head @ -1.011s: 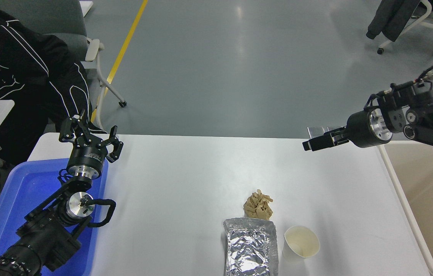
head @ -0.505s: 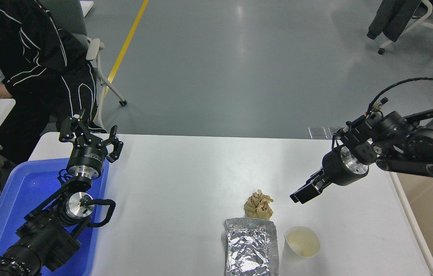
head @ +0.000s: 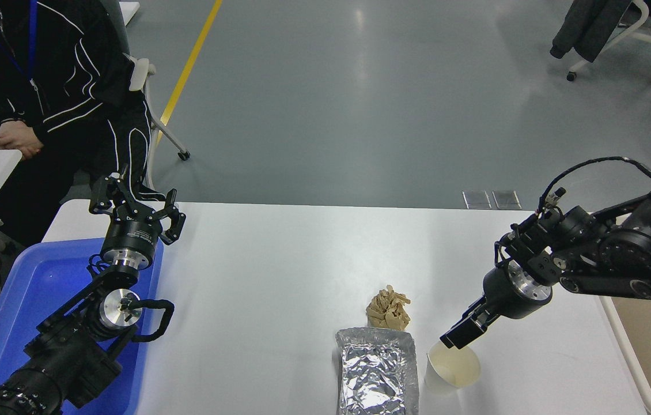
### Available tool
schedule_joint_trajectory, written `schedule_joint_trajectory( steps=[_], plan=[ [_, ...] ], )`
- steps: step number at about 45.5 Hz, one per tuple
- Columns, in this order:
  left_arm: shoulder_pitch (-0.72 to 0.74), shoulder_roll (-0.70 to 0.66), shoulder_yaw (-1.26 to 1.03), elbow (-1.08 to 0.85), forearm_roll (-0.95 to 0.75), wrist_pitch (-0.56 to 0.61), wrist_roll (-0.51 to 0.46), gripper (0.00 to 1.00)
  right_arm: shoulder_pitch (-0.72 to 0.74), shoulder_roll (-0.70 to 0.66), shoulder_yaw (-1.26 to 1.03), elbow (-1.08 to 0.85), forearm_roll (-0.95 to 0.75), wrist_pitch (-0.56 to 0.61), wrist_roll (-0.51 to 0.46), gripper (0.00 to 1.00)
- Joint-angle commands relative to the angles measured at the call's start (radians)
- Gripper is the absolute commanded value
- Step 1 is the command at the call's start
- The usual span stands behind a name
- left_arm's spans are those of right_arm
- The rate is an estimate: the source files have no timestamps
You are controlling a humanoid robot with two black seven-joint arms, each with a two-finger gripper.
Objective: Dispose of the paper cup in the dustbin
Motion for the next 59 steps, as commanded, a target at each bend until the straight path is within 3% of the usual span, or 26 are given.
schedule_joint_trajectory(
  steps=[1, 15, 27, 32, 37, 39, 44, 59],
  plan=[
    [0.000, 0.000, -0.001, 0.000, 0.000, 0.000, 0.000, 1.00, -0.038, -0.002, -0.001, -0.006, -0.002, -0.044, 0.000, 0.98],
    [0.000, 0.000, -0.001, 0.000, 0.000, 0.000, 0.000, 1.00, -0.111, -0.002, -0.004, -0.029, -0.004, -0.098, 0.000, 0.97],
    [0.000, 0.000, 0.001, 0.000, 0.000, 0.000, 0.000, 1.00, -0.122, 0.000, -0.047, -0.059, -0.048, -0.205, 0.005, 0.78],
    [0.000, 0.000, -0.001, 0.000, 0.000, 0.000, 0.000, 1.00, -0.121, 0.000, -0.067, -0.059, -0.054, -0.230, 0.006, 0.63],
    [0.000, 0.000, -0.001, 0.000, 0.000, 0.000, 0.000, 1.00, -0.116, -0.002, -0.106, -0.061, -0.054, -0.230, 0.006, 0.23],
    [0.000, 0.000, -0.001, 0.000, 0.000, 0.000, 0.000, 1.00, -0.116, -0.002, -0.112, -0.059, -0.050, -0.230, 0.006, 0.21],
    [0.000, 0.000, 0.001, 0.000, 0.000, 0.000, 0.000, 1.00, -0.114, -0.002, -0.115, -0.059, -0.045, -0.227, 0.008, 0.01],
    [0.000, 0.000, -0.001, 0.000, 0.000, 0.000, 0.000, 1.00, -0.108, -0.006, -0.116, -0.059, -0.044, -0.222, 0.052, 0.00]
  ],
)
